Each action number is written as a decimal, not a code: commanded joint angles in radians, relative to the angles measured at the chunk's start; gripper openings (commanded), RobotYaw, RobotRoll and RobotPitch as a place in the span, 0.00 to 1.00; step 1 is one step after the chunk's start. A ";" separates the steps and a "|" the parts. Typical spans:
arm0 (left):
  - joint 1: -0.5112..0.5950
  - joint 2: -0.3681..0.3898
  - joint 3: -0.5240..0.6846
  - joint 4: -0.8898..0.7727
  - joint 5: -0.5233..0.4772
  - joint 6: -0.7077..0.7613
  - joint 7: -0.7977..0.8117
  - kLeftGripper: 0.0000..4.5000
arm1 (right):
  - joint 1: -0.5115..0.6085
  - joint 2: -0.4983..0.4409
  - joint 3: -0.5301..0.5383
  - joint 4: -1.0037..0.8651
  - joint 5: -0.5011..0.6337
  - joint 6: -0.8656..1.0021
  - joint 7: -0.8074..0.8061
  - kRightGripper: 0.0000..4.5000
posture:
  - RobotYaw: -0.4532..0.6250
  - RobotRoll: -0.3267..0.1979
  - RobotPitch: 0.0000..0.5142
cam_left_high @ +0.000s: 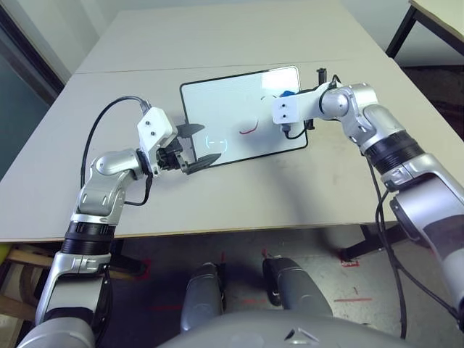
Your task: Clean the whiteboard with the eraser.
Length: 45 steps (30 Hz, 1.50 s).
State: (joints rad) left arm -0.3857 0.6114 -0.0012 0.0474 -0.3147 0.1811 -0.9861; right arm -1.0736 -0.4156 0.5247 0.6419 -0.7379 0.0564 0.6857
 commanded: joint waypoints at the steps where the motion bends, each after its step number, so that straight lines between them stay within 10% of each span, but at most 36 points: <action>1: 0.012 0.006 0.003 -0.021 0.003 0.009 0.008 1.00 | -0.008 0.049 0.039 0.028 -0.011 -0.015 -0.004 0.06 | 0.31 0.62 0.19; 45: 0.000 -0.009 -0.009 -0.008 0.009 0.000 0.015 1.00 | 0.139 -0.132 0.024 -0.123 -0.052 0.060 0.156 0.05 | 0.29 0.62 0.18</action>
State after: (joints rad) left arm -0.3837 0.6022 -0.0037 0.0429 -0.3145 0.1860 -0.9691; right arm -0.9609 -0.5525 0.5374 0.4764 -0.7763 0.0866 0.8390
